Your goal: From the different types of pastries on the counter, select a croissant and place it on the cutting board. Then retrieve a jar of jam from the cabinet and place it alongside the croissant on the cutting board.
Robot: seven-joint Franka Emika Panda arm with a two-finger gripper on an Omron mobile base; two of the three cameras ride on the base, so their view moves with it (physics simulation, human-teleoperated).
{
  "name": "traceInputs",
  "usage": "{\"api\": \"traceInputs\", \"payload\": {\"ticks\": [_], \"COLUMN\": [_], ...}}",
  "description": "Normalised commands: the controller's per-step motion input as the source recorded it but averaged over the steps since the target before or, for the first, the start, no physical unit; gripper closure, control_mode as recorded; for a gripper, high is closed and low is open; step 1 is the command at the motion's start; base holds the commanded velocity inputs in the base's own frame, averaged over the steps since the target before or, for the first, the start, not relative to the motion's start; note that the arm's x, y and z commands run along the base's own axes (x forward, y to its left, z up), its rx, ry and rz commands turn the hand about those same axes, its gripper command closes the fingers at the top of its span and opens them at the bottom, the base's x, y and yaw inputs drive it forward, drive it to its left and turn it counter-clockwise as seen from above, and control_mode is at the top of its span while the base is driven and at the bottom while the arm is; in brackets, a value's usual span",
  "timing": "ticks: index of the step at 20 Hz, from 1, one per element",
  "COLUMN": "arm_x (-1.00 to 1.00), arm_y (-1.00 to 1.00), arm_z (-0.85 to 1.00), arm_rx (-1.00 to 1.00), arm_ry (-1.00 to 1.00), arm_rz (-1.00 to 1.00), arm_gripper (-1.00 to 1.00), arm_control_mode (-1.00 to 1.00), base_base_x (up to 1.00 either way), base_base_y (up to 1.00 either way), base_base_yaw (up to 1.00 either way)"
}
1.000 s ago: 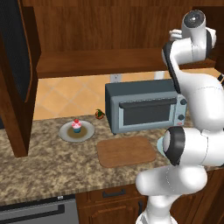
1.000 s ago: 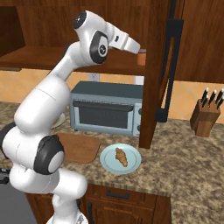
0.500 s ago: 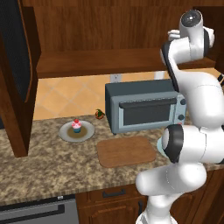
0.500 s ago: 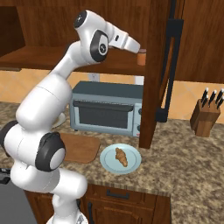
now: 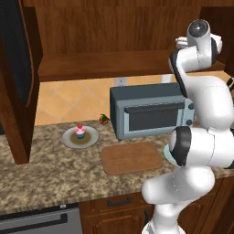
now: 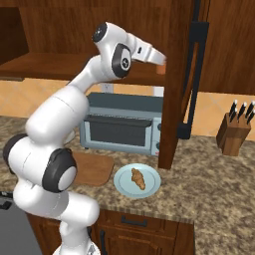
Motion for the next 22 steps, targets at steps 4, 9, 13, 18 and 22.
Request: {"api": "traceInputs", "payload": {"ticks": [4,9,13,18,22], "arm_x": [0.31,0.21,0.00,0.00,0.00], "arm_y": [-0.32,-0.18,0.00,0.00,0.00], "arm_z": [-0.01,0.00,-0.03,-0.05,-0.21], "arm_rx": [0.00,0.00,0.00,0.00,0.00], "arm_ry": [0.00,0.00,0.09,0.04,0.00], "arm_rz": [0.04,0.00,-0.02,-0.03,-0.01], "arm_gripper": [-1.00,-1.00,-1.00,-1.00,-1.00], "arm_control_mode": [-1.00,-1.00,-1.00,-1.00,-1.00], "base_base_x": [0.00,0.00,0.00,0.00,0.00], "base_base_y": [0.00,0.00,0.00,0.00,0.00], "base_base_yaw": [0.00,0.00,0.00,0.00,0.00]}}
